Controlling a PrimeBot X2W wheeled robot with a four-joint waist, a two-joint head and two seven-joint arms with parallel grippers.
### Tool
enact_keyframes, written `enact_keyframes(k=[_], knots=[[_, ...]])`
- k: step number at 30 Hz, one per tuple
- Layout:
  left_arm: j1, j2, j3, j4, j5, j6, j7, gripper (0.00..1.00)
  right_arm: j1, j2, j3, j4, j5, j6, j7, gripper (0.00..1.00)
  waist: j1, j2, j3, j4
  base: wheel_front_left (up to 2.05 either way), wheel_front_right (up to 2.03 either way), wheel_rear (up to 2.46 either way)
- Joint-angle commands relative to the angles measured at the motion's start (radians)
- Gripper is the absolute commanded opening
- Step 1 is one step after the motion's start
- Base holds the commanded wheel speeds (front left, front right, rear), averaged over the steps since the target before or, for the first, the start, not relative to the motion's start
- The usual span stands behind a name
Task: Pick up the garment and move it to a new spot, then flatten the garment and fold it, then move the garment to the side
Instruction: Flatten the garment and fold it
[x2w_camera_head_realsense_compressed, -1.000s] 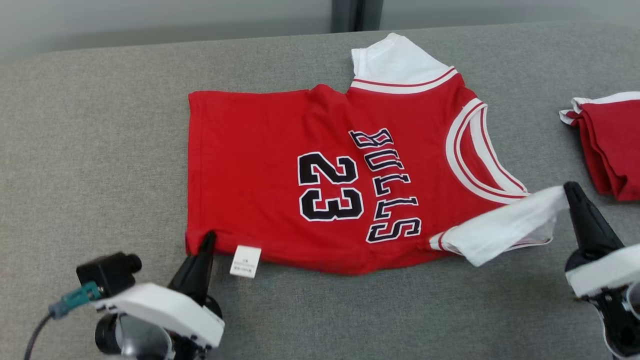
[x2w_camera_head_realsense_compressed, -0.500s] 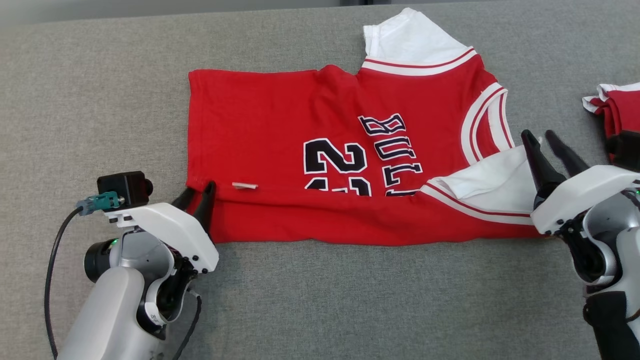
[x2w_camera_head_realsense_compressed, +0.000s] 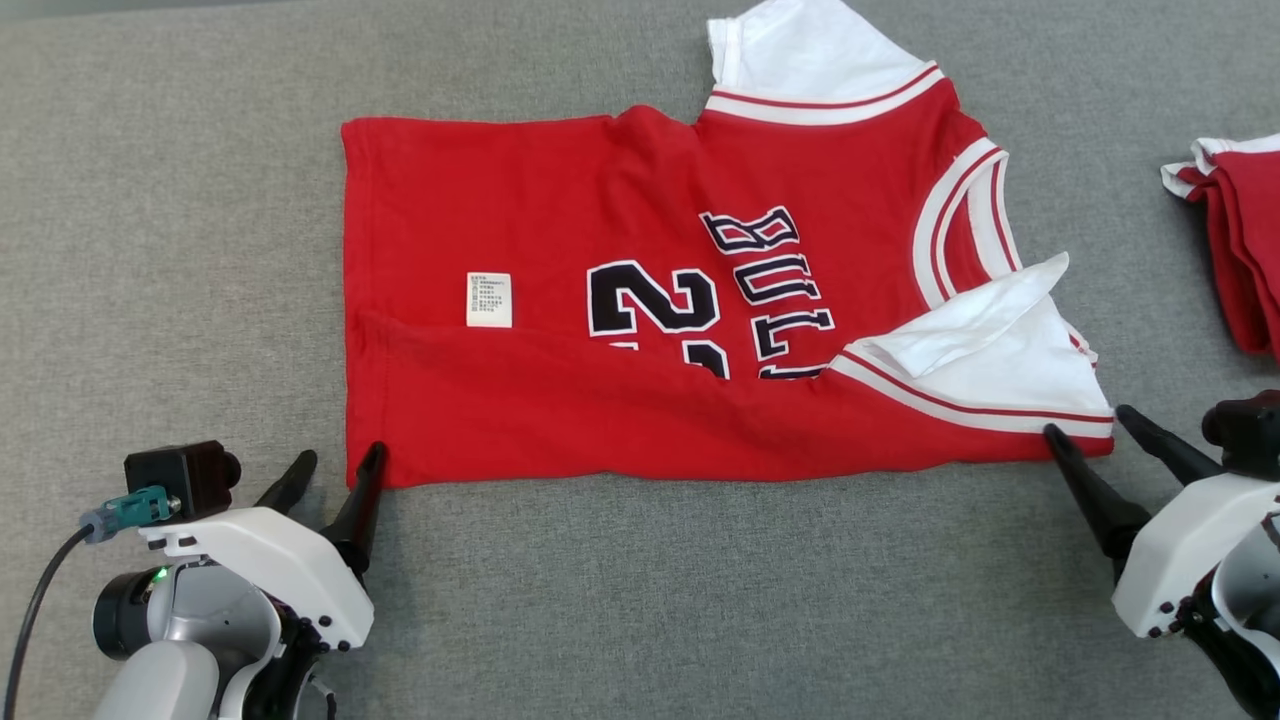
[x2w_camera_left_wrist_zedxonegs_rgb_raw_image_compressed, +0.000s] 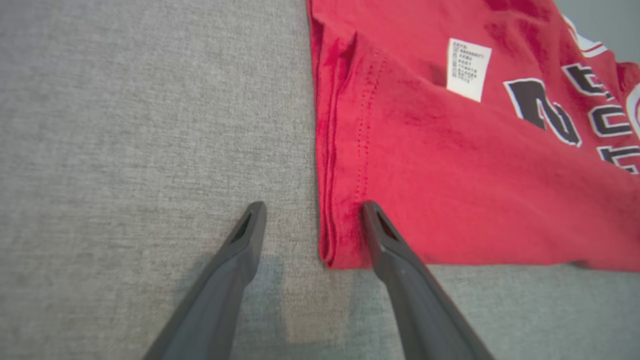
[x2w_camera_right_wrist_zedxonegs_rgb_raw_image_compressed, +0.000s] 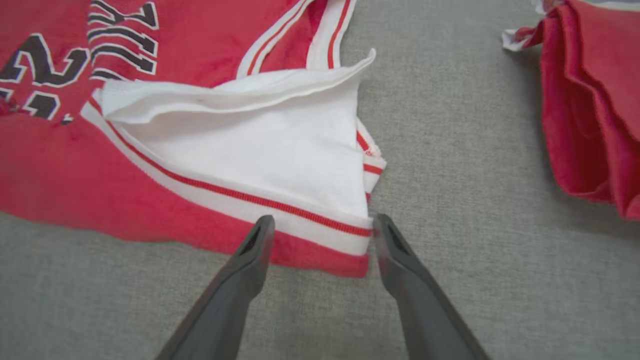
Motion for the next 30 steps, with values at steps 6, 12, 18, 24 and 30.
enact_keyframes(k=[6,12,18,24,30], knots=[[0.019,0.002,-0.052,0.086,-0.022,-0.029,0.082,0.44,-0.018,-0.008,0.03,0.018,-0.038,0.0,0.076,1.0,0.0,0.0,0.033,-0.002,0.0,0.0,0.0],[0.002,-0.039,-0.09,0.135,-0.099,-0.113,0.124,0.0,-0.07,-0.019,0.055,0.083,0.011,0.0,0.123,0.0,0.0,0.0,0.033,0.011,0.0,0.0,0.0],[0.008,-0.018,-0.067,0.115,-0.14,-0.154,0.123,0.0,-0.091,-0.074,0.036,0.106,0.078,-0.001,0.15,0.0,0.0,0.0,-0.01,0.027,0.0,0.0,0.0],[0.107,0.061,-0.039,-0.073,-0.162,-0.156,0.155,0.0,-0.007,-0.198,0.006,0.004,0.185,-0.001,0.232,0.0,0.0,0.0,-0.05,0.029,0.0,0.0,0.0],[0.285,0.088,-0.024,-0.264,-0.182,-0.106,0.177,0.0,0.14,-0.268,-0.038,-0.098,0.277,-0.001,0.321,0.0,0.0,0.0,-0.052,0.032,0.0,0.0,0.0]])
